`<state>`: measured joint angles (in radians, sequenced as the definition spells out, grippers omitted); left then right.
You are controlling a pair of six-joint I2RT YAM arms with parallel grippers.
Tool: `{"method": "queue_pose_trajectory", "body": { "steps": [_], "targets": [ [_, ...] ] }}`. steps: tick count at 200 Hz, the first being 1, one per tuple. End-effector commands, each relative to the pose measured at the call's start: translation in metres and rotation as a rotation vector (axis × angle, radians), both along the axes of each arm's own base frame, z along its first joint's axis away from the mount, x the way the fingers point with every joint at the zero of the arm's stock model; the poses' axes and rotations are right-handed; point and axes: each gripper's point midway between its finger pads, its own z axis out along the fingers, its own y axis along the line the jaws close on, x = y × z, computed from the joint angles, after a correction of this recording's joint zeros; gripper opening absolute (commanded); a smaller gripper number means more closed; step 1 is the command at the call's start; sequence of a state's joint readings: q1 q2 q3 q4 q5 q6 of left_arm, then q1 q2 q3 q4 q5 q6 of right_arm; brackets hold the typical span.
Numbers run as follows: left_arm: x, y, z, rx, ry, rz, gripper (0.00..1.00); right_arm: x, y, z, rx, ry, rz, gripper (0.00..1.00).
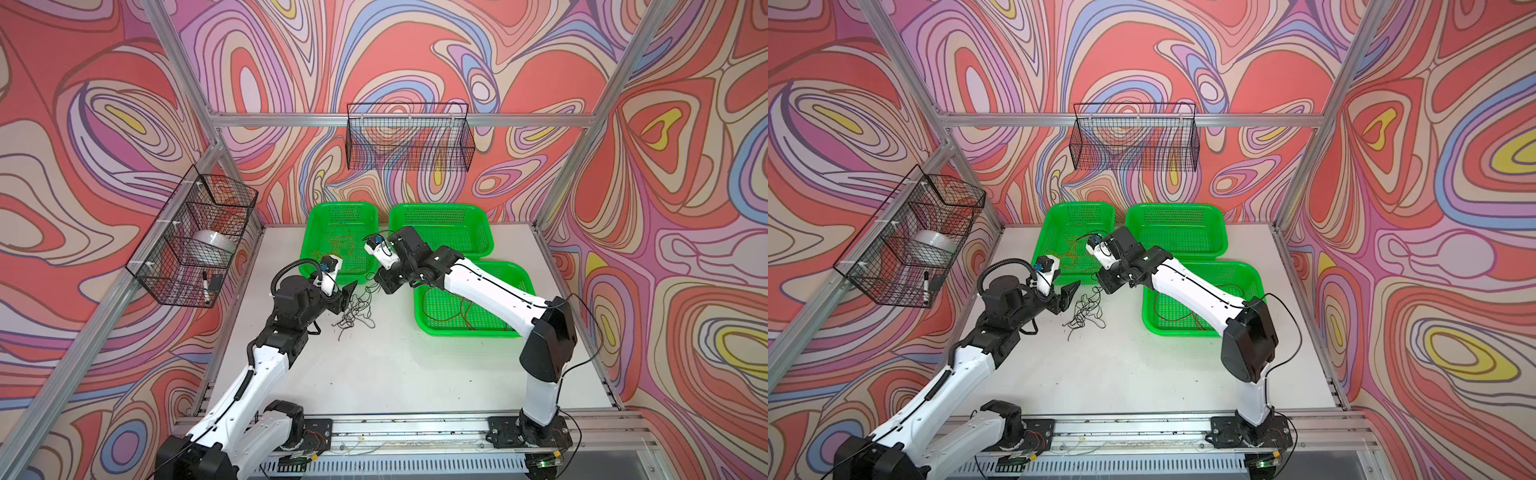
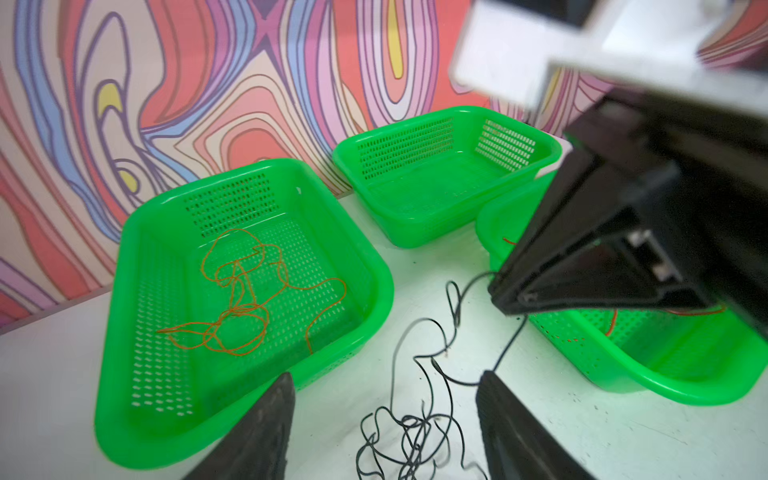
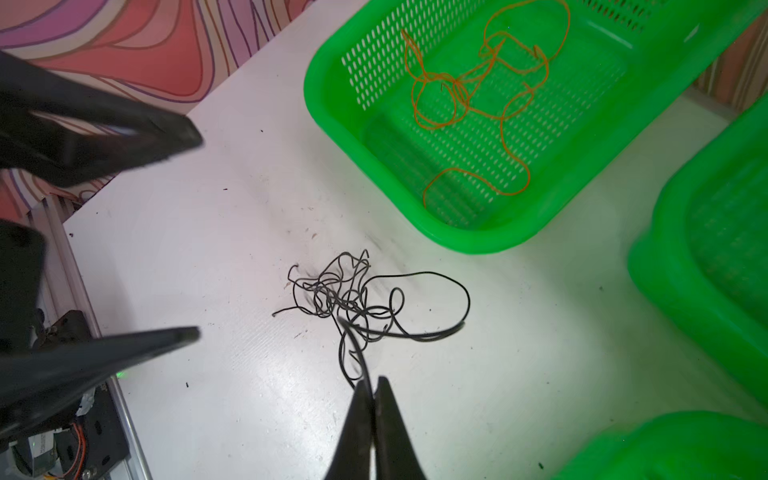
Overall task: Untangle the cables
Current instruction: 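Lift the black wire with the right gripper while the left moves toward it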
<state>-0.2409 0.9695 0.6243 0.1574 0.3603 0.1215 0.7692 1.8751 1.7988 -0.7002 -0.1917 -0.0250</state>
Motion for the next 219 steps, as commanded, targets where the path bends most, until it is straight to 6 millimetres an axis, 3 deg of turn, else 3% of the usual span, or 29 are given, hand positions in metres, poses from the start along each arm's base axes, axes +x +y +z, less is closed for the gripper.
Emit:
{"method": "queue_pose_trajectory", "body": {
  "steps": [1,38,75,114,173,219],
  "targets": [
    [-0.01,-0.02,0.01,-0.009,-0.072,-0.126,0.61,-0.008,-0.007,0.02,-0.045,-0.085,0.083,0.0],
    [-0.013,-0.037,0.009,0.011,-0.115,-0.167,0.6,-0.016,-0.006,0.031,-0.065,-0.119,0.174,0.0],
    [-0.003,-0.052,0.011,0.006,-0.124,-0.176,0.59,-0.02,-0.009,0.037,-0.07,-0.117,0.185,0.0],
    [0.02,-0.046,0.018,-0.039,-0.163,-0.055,0.47,-0.03,-0.014,0.038,-0.068,-0.103,0.205,0.0],
    [0.018,-0.071,0.037,-0.1,-0.229,-0.135,0.45,-0.036,-0.018,0.042,-0.063,-0.099,0.207,0.0],
    [0.025,-0.069,0.04,-0.106,-0.247,-0.083,0.35,-0.042,-0.017,0.036,-0.055,-0.079,0.231,0.0]
  ]
}}
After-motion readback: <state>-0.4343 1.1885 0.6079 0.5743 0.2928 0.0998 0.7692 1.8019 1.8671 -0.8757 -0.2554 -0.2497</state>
